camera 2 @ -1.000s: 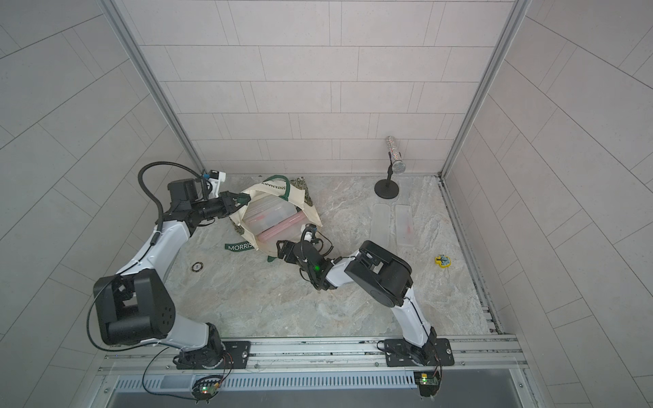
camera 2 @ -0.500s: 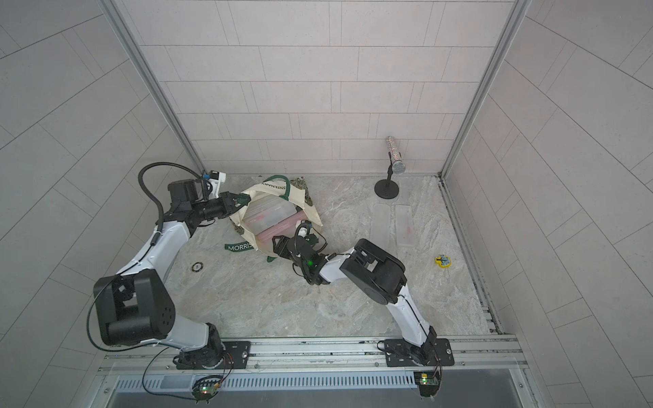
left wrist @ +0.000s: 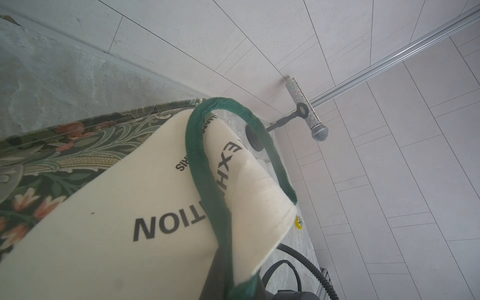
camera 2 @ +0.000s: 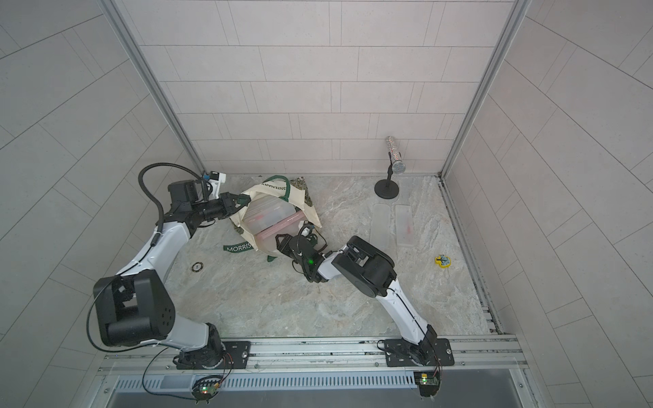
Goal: Take out the pencil case from the canvas bag
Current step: Pick up the pencil case from the canvas bag.
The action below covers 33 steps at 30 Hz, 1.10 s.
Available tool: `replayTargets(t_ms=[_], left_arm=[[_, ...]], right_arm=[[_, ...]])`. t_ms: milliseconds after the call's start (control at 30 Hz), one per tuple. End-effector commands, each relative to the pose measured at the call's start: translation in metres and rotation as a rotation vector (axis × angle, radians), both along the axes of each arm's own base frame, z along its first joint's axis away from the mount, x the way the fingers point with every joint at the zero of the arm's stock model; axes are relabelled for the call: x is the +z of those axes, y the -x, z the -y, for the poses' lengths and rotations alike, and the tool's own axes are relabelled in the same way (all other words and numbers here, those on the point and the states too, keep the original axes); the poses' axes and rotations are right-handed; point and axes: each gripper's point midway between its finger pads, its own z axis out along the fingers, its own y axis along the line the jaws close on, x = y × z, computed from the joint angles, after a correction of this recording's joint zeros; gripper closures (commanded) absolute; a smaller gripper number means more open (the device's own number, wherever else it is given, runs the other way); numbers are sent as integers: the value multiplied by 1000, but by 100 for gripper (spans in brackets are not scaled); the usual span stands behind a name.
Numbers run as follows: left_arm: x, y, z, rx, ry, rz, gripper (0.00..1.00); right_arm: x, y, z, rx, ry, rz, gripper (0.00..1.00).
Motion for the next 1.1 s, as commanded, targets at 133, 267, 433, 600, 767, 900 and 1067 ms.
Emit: replayTargets(t_ms=[133, 267, 433, 600, 767, 900, 1067], left_arm=[[28, 3, 1, -19, 1, 105, 100], [30, 5, 5, -44, 24, 118, 100], [30, 4, 3, -29, 15, 121, 100], [31, 5, 3, -28, 13, 125, 100], [32, 5, 3, -28, 13, 126, 100], [30, 4, 3, -25, 11, 121, 100], [27, 2, 2, -26, 24, 107, 100]], right_arm=[[12, -29, 9, -57, -86, 27, 48], [10, -36, 11, -69, -106, 18, 51], [9, -33, 18, -71, -90, 9, 67], [20, -24, 18, -3, -46, 27, 70], [21, -14, 32, 28, -41, 3, 73], [20, -6, 42, 54, -42, -23, 74], [30, 3, 29, 180, -104, -41, 75]])
